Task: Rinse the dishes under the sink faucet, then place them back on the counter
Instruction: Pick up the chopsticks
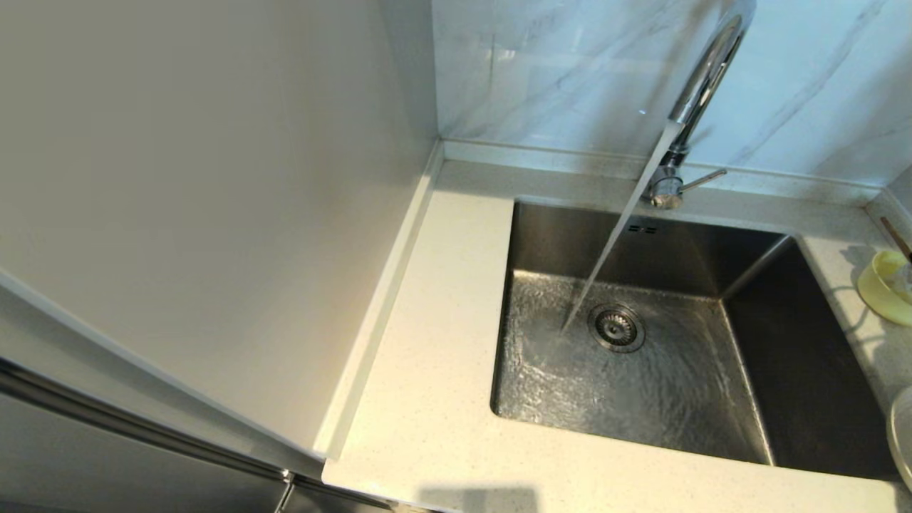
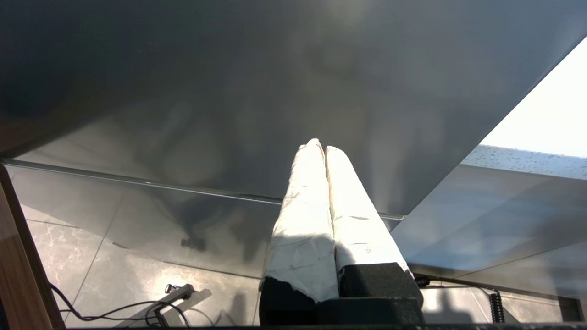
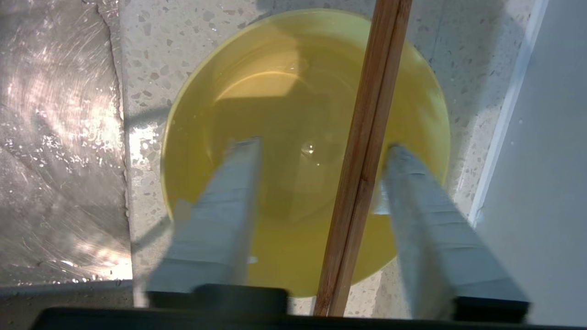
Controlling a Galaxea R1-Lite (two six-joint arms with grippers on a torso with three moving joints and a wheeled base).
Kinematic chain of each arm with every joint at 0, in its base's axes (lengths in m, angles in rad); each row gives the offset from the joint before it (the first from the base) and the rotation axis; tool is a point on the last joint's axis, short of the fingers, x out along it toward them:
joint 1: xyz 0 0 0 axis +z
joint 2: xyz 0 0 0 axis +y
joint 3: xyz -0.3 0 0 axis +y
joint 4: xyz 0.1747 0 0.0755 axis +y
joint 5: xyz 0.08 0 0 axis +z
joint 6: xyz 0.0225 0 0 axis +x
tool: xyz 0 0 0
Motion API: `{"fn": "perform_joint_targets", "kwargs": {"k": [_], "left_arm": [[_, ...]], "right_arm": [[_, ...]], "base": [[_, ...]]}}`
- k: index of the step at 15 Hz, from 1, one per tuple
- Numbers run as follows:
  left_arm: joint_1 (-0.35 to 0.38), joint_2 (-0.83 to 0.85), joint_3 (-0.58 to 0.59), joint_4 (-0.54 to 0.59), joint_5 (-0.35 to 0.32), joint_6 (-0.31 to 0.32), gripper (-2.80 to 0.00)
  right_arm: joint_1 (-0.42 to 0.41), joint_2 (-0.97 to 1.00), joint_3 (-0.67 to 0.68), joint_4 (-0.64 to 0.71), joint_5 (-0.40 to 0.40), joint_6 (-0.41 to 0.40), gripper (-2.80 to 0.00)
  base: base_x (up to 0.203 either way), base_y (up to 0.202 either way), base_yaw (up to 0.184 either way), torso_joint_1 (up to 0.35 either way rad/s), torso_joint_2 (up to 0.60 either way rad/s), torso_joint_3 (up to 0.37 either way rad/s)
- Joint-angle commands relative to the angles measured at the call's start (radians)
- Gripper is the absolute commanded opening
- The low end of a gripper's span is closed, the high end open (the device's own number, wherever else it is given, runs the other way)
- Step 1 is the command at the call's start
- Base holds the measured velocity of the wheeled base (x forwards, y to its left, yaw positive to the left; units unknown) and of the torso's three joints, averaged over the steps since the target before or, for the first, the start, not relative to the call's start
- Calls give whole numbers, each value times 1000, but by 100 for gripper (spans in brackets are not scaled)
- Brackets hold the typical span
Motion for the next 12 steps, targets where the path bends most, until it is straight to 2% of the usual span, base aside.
{"fn": "perform_joint_targets", "kwargs": {"k": [1,10,12], "left_arm": [[0,0,0,0,1,0,-280],[0,0,0,0,0,0,-280],[0,0,0,0,1,0,-280]], "right_arm": [[0,6,0,4,2,-3,-280],[-1,17,-1,-27,7,-6,-280],[-1,-24,0,-54,18,-39,-280]], "base": [[0,0,0,0,0,0],[0,0,0,0,0,0],[0,0,0,0,0,0]]}}
